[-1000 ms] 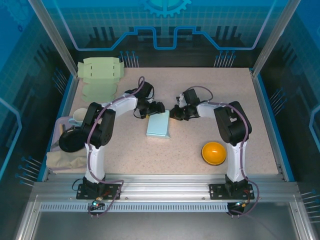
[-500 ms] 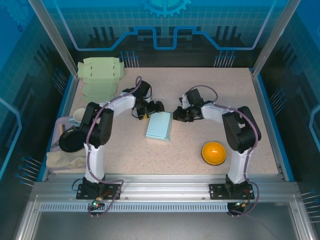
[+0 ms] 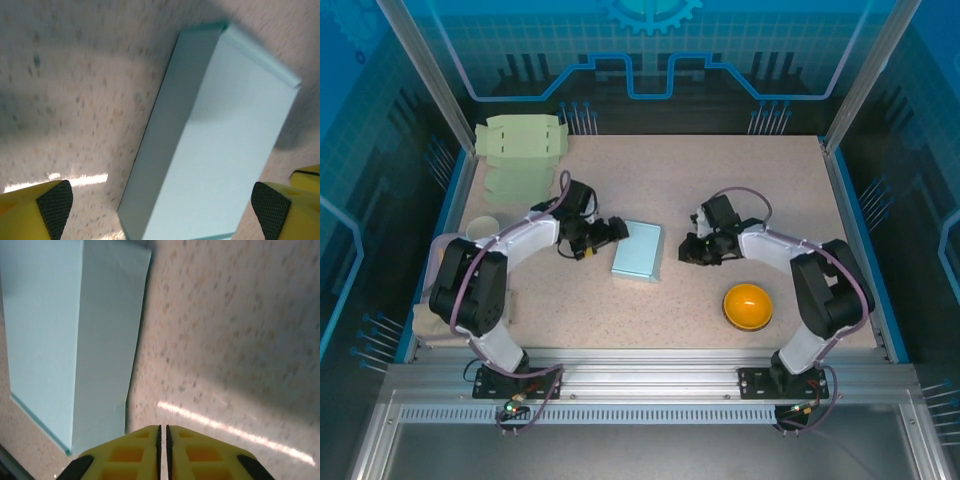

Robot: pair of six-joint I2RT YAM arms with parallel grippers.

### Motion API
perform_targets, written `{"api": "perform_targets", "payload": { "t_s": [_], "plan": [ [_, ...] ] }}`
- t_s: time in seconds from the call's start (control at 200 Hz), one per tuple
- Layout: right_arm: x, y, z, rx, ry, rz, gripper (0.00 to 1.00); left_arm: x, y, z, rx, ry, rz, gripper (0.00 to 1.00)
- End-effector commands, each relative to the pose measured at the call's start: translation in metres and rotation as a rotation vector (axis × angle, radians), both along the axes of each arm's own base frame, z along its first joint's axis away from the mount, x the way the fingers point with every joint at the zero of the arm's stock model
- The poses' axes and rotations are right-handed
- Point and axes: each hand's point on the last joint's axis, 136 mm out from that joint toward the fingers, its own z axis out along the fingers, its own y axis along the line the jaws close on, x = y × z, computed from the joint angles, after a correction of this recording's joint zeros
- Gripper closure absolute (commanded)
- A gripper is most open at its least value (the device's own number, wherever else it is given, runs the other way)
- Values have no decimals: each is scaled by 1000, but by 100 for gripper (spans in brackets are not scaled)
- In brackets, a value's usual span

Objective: Fold the paper box

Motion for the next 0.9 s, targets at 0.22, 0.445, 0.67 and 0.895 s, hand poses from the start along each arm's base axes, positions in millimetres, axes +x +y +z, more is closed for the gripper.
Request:
{"api": "perform_targets", "payload": {
  "t_s": [0.22, 0.445, 0.67, 0.895],
  "plan": [
    [-42, 11, -3, -66, -41, 24, 91, -35, -40, 4, -5, -41, -90, 4],
    [-56, 22, -13, -47, -4, 42, 100, -40, -47, -6, 4, -25, -111, 4],
    [-63, 34, -17, -37, 0, 64, 100, -45, -58, -11, -12, -19, -126, 4],
    [-68, 50, -23, 14, 19, 112, 100, -51, -60, -23, -20, -11, -119, 4]
  ]
}}
